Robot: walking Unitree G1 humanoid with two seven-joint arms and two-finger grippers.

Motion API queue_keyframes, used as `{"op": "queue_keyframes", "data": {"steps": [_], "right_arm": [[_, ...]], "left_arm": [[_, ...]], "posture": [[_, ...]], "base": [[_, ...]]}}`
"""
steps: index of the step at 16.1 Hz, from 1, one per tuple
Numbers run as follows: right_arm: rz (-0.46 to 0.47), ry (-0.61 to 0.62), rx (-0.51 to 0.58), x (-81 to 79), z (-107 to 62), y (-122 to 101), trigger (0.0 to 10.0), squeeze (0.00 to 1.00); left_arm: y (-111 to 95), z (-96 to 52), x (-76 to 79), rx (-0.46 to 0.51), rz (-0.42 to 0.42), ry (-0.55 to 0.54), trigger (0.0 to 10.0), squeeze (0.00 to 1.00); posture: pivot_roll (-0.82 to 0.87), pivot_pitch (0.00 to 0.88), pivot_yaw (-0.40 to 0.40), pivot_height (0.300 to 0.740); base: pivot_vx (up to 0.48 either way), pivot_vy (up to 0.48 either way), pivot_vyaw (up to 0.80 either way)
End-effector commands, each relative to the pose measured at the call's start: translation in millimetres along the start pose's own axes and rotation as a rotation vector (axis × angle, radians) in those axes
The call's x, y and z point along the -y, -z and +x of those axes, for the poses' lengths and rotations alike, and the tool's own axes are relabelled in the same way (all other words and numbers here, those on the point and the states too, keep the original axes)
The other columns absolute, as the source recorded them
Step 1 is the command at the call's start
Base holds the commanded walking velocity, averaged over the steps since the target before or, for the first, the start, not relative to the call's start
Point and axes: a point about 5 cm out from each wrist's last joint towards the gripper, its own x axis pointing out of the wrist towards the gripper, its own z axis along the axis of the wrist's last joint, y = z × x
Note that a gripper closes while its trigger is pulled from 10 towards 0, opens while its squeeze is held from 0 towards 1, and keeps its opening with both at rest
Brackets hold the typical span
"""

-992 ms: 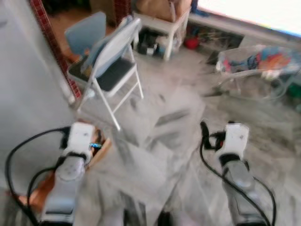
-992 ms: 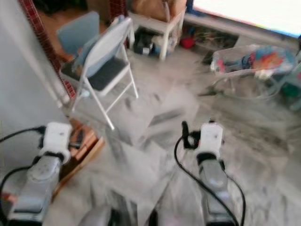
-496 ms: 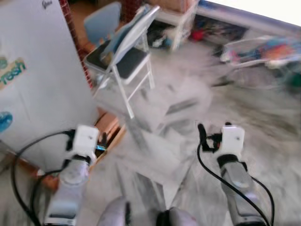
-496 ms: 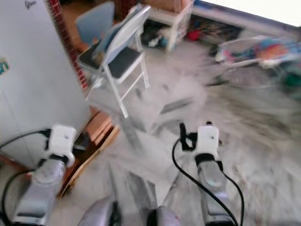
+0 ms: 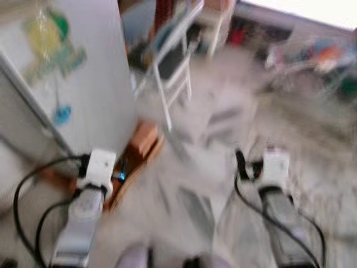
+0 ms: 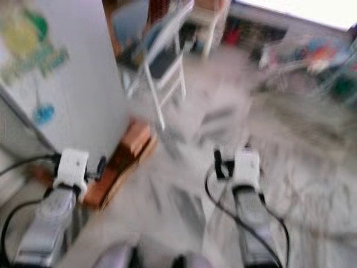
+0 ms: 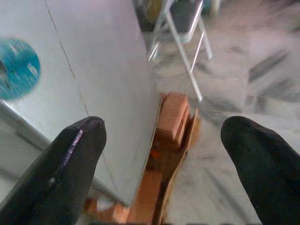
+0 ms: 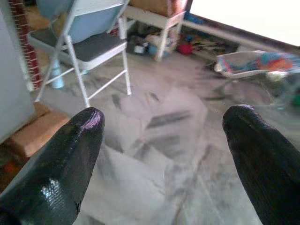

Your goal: Restocking fridge

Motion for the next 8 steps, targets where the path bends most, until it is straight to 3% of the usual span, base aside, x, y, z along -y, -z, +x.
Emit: {"op": "queue_keyframes", "data": {"steps": [1, 4, 8], "right_arm": [[0.001, 0.002, 0.016, -0.5, 1.0, -3.5, 10.0, 0.00], [-0.001, 0.001, 0.019, 0.3, 1.8, -4.4, 10.0, 0.00], [0.006, 0.000, 0.012, 0.0, 1.0, -3.3, 10.0, 0.00]], "left_arm": [[-0.2, 0.3, -2.9, 0.004, 0.013, 0.005, 10.0, 0.00], [0.2, 1.9, -5.0, 0.001, -0.001, -0.002, 10.0, 0.00], [2.1, 1.3, -3.4, 0.005, -0.011, 0.001, 10.0, 0.00]], "posture": [[0.08, 0.101, -0.079, 0.740], [0.08, 0.100, -0.083, 0.740], [0.08, 0.106, -0.086, 0.740]], "base": [[0.000, 0.000, 0.00], [0.000, 0.000, 0.00], [0.000, 0.452, 0.00]]}}
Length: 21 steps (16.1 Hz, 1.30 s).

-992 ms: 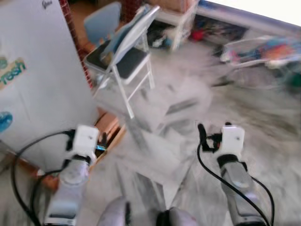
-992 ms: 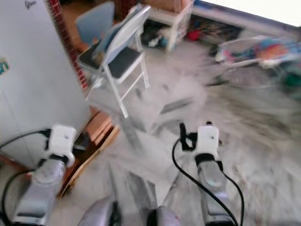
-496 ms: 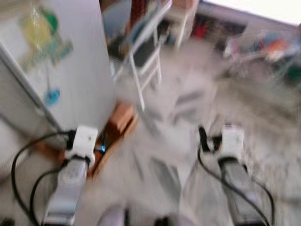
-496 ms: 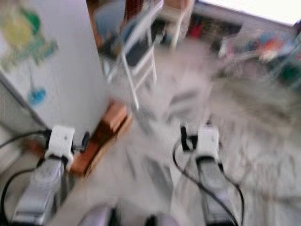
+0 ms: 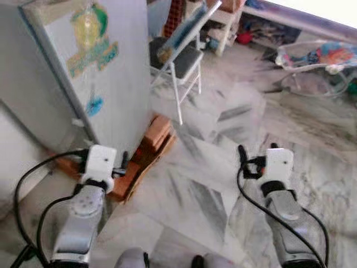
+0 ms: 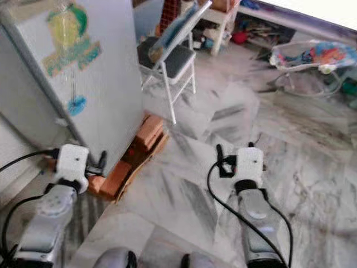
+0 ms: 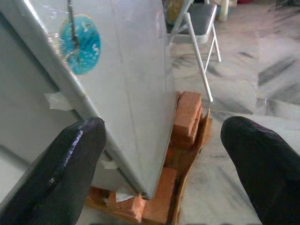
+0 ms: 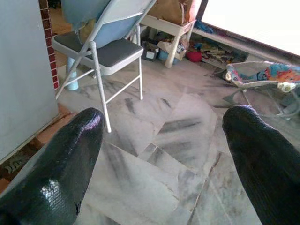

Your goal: Restocking fridge

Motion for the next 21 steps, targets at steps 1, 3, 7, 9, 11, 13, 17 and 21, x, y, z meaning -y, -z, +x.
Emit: {"op": "queue_keyframes", "data": {"steps": [1, 3, 7, 9, 11, 13, 17, 21], "right_arm": [[0.011, 0.000, -0.010, -1.5, -3.1, 3, 10.0, 0.00], [0.012, -0.002, -0.012, -2.4, -4.2, 3, 10.0, 0.00], [0.012, 0.008, -0.023, 0.7, -4.7, 4, 10.0, 0.00], [0.014, 0.000, -0.027, -0.7, -4.9, 4, 10.0, 0.00], [0.013, 0.003, -0.026, -0.8, -4.6, 4, 10.0, 0.00], [0.012, 0.001, -0.026, -1.2, -5.0, 4, 10.0, 0.00], [0.002, -0.008, -0.032, -0.2, -6.7, 5, 10.0, 0.00], [0.003, -0.009, -0.030, 0.1, -5.8, 4, 10.0, 0.00]], "left_arm": [[5, -1.3, -3.3, -0.016, 0.001, -0.002, 10.0, 0.00], [6, -1.5, -3.3, -0.011, 0.009, -0.006, 10.0, 0.00], [7, 0.5, -16.8, 0.005, -0.030, -0.073, 10.0, 0.00], [5, 1.3, -16.7, 0.018, -0.035, -0.065, 10.0, 0.00], [5, 1.8, -15.4, 0.028, -0.034, -0.077, 10.0, 0.00], [5, 1.1, -9.9, 0.039, -0.053, -0.049, 10.0, 0.00], [2, 1.7, -8.8, 0.079, -0.075, -0.045, 10.0, 0.00], [3, 2.1, -8.5, 0.079, -0.076, -0.061, 10.0, 0.00]], "posture": [[0.08, 0.106, -0.086, 0.740], [0.08, 0.106, -0.086, 0.740], [0.08, 0.115, -0.086, 0.740], [0.08, 0.115, -0.086, 0.740], [0.08, 0.118, -0.086, 0.740], [0.08, 0.120, -0.086, 0.740], [0.08, 0.121, -0.089, 0.740], [0.08, 0.124, -0.094, 0.740]], "base": [[0.000, 0.480, 0.00], [0.000, 0.480, 0.00], [0.000, 0.480, 0.00], [0.000, 0.437, -0.80], [0.000, 0.197, -0.80], [0.000, 0.000, -0.80], [0.000, 0.000, -0.80], [0.000, 0.000, -0.76]]}}
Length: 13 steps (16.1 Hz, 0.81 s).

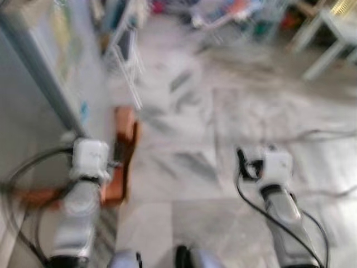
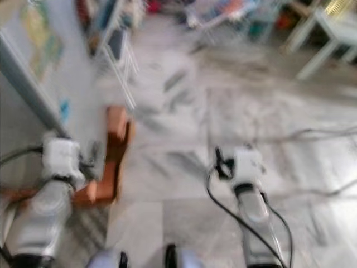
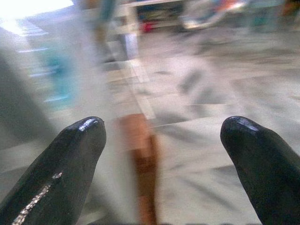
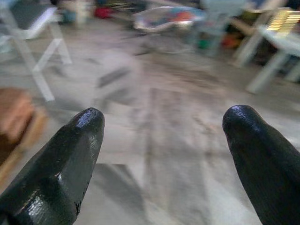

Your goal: Restocking fridge

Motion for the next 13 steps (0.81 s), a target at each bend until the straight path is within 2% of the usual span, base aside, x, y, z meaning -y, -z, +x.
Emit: {"op": "queue_keyframes", "data": {"steps": [1, 2, 5, 13], "right_arm": [[0.012, -0.001, -0.005, -1.2, -0.9, 0.0, 10.0, 0.00], [0.012, -0.002, -0.004, -1.6, -1.3, 0.0, 10.0, 0.00], [0.001, -0.012, -0.002, -2.2, -3.0, 0.0, 10.0, 0.00], [0.007, -0.017, 0.000, -2.9, -3.8, -0.8, 10.0, 0.00]], "left_arm": [[5.0, -2.8, -5.9, -0.015, 0.006, -0.026, 10.0, 0.00], [4.9, -2.2, -6.2, -0.013, 0.007, -0.032, 10.0, 0.00], [5.7, 1.3, -12.9, -0.024, -0.006, -0.082, 10.0, 0.00], [6.7, 0.0, -11.0, -0.023, -0.005, -0.078, 10.0, 0.00]], "posture": [[0.08, 0.125, -0.095, 0.740], [0.08, 0.127, -0.096, 0.740], [0.07, 0.127, -0.100, 0.740], [0.07, 0.128, -0.099, 0.740]], "base": [[0.000, 0.000, -0.55], [0.000, 0.000, -0.56], [0.000, 0.000, 0.00], [0.000, 0.437, 0.00]]}}
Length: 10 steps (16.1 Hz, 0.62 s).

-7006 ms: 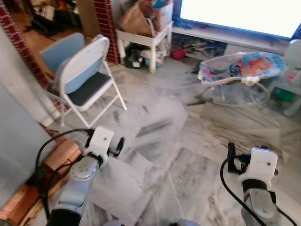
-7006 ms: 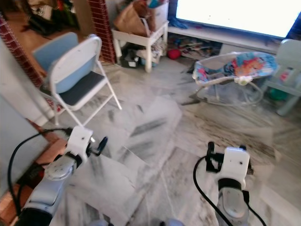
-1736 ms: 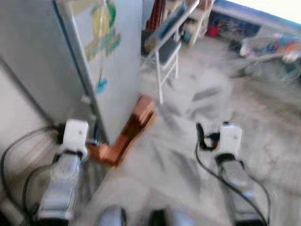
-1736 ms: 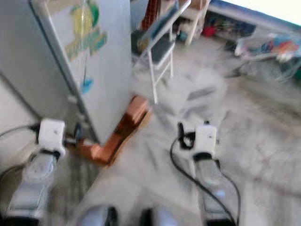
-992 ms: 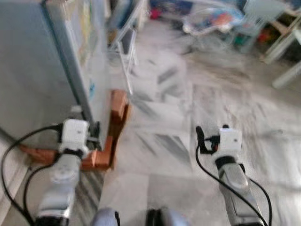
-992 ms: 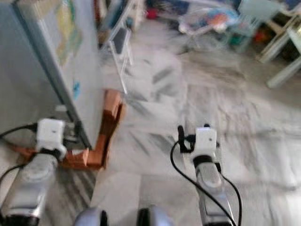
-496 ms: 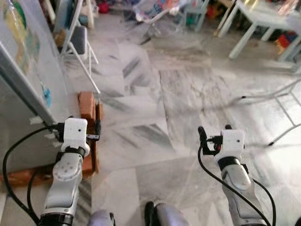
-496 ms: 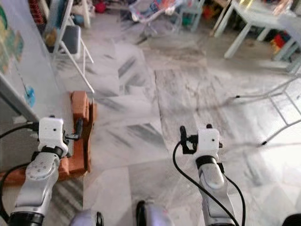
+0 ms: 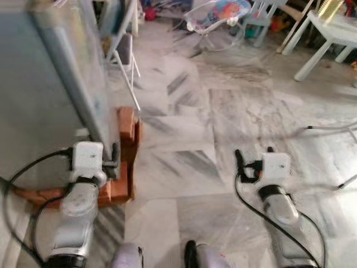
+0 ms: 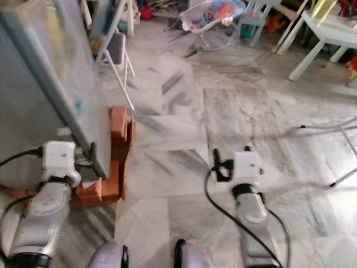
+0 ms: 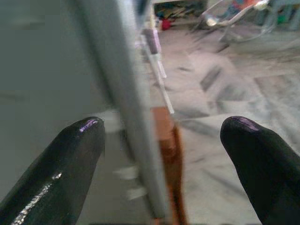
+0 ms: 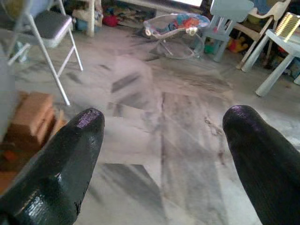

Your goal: Restocking fridge

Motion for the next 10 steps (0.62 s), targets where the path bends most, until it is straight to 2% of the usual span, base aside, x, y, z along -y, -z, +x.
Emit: {"op": "queue_keyframes", "data": {"steps": [1, 3, 5, 10], "right_arm": [[-0.010, 0.026, -0.015, 10.0, -4.0, 2, 10.0, 0.00], [-0.011, 0.028, -0.016, 11.0, -4.2, 3, 10.0, 0.00], [-0.011, 0.028, -0.018, 10.4, -4.1, 3, 10.0, 0.00], [-0.012, 0.025, -0.020, 10.5, -3.9, 3, 10.0, 0.00]], "left_arm": [[0, 0.3, 7.6, 0.002, -0.005, 0.017, 10.0, 0.00], [-3, -0.5, 11.3, 0.025, -0.004, 0.046, 10.0, 0.00], [-5, -1.0, 15.1, 0.027, -0.043, 0.094, 10.0, 0.00], [-7, -3.7, 20.1, 0.050, -0.045, 0.134, 10.0, 0.00]], "posture": [[0.07, 0.128, -0.099, 0.740], [0.07, 0.128, -0.099, 0.740], [0.07, 0.129, -0.099, 0.740], [0.07, 0.129, -0.099, 0.740]], "base": [[0.000, 0.428, 0.00], [0.000, 0.000, 0.00], [0.000, 0.000, 0.00], [0.000, 0.000, 0.00]]}}
